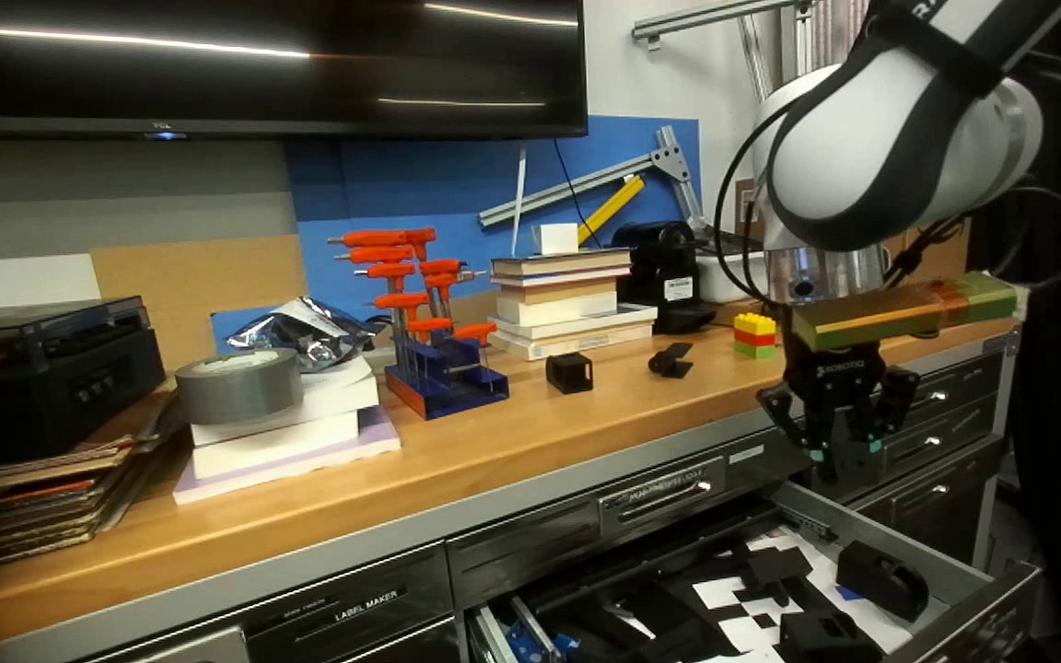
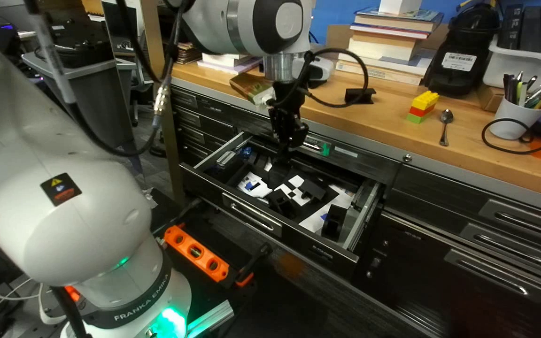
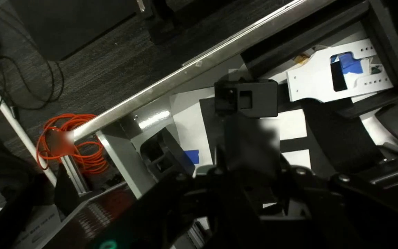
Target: Put the three black objects in the open drawer and close it
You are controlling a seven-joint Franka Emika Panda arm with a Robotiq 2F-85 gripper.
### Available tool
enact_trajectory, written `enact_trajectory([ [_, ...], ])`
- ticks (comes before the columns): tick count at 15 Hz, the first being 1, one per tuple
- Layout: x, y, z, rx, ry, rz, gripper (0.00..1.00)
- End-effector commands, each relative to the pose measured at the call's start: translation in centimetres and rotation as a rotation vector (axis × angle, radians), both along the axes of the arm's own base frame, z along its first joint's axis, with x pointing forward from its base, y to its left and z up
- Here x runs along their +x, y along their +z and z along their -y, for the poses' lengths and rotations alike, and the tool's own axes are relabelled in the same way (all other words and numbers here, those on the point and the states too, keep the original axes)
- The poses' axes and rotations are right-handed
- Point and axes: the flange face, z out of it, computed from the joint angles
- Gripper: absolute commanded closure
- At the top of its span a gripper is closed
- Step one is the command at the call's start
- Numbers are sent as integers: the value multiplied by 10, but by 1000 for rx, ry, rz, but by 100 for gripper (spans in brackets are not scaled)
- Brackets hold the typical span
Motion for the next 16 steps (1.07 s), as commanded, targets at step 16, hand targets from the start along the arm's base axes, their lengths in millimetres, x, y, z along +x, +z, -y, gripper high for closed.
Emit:
enact_trajectory([
  [16,15,-110,-56,112,-25,91,79],
])
